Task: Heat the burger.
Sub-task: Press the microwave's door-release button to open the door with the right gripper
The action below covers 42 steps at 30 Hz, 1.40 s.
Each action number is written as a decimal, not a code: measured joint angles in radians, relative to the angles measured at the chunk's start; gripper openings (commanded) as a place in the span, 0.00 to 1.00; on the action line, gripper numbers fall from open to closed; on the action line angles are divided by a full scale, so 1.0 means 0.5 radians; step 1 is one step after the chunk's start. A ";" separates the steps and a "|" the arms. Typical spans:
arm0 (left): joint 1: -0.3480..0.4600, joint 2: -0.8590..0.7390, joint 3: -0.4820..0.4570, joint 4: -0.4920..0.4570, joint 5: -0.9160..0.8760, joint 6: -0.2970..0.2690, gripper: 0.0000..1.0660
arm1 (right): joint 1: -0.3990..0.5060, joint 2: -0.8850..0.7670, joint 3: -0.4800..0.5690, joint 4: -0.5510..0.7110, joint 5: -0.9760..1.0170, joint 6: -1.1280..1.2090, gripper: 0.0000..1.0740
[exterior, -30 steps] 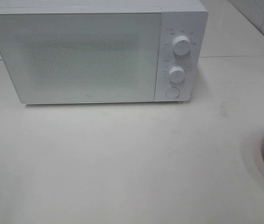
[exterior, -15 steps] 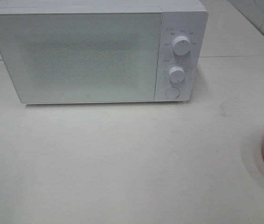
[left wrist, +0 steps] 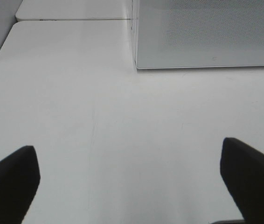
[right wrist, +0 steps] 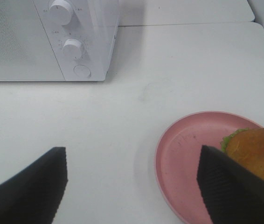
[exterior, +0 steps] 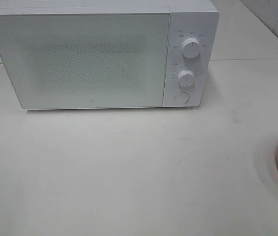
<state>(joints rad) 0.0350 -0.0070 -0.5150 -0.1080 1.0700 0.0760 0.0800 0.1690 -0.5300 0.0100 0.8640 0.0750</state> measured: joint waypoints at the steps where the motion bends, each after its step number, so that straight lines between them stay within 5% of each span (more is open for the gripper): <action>1: 0.000 0.000 0.000 0.000 0.000 0.000 0.92 | 0.000 0.052 -0.002 -0.006 -0.052 0.000 0.70; 42: 0.000 0.000 0.000 0.000 0.000 0.000 0.92 | 0.000 1.126 0.084 -0.020 -1.404 0.018 0.70</action>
<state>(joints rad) 0.0350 -0.0070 -0.5150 -0.1080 1.0700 0.0760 0.0800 0.7320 -0.4880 0.0000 0.1620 0.0840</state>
